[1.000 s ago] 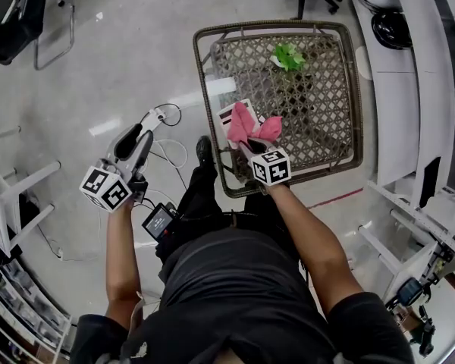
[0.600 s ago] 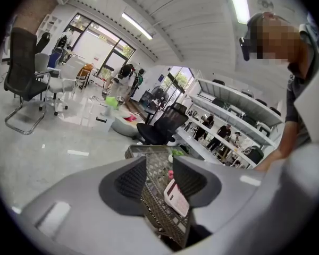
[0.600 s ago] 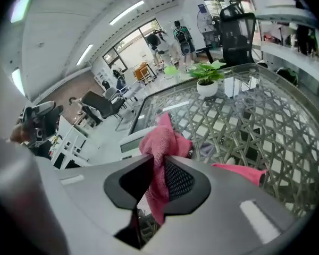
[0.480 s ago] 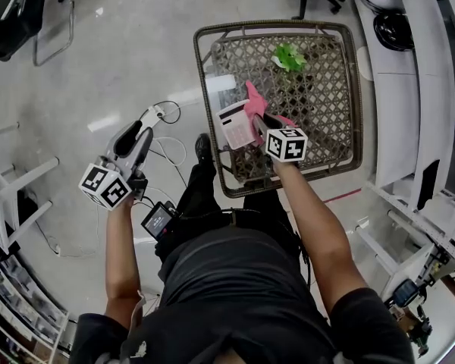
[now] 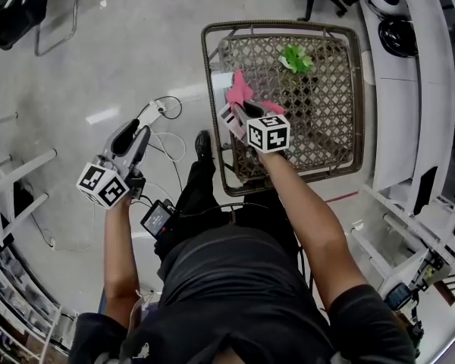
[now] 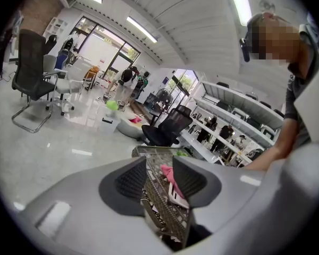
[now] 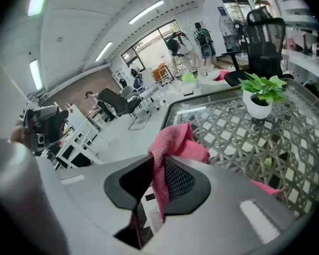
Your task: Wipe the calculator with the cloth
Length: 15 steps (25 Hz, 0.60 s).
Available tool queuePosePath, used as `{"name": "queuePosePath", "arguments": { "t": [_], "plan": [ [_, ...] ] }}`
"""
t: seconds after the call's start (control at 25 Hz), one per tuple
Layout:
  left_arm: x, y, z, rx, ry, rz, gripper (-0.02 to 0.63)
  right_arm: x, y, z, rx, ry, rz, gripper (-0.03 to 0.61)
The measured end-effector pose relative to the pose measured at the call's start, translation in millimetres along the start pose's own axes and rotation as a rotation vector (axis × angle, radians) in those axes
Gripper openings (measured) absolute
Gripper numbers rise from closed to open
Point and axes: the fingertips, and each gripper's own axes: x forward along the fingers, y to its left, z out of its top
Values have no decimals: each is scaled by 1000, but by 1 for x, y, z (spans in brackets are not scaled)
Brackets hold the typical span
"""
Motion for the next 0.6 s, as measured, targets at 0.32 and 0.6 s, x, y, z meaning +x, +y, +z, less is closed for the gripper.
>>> {"name": "queuePosePath", "arguments": {
  "t": [0.32, 0.6],
  "plan": [
    [-3, 4, -2, 2, 1, 0, 163, 13, 56, -40, -135, 93, 111, 55],
    [2, -5, 0, 16, 11, -16, 163, -7, 57, -78, -127, 138, 115, 55]
  ]
}}
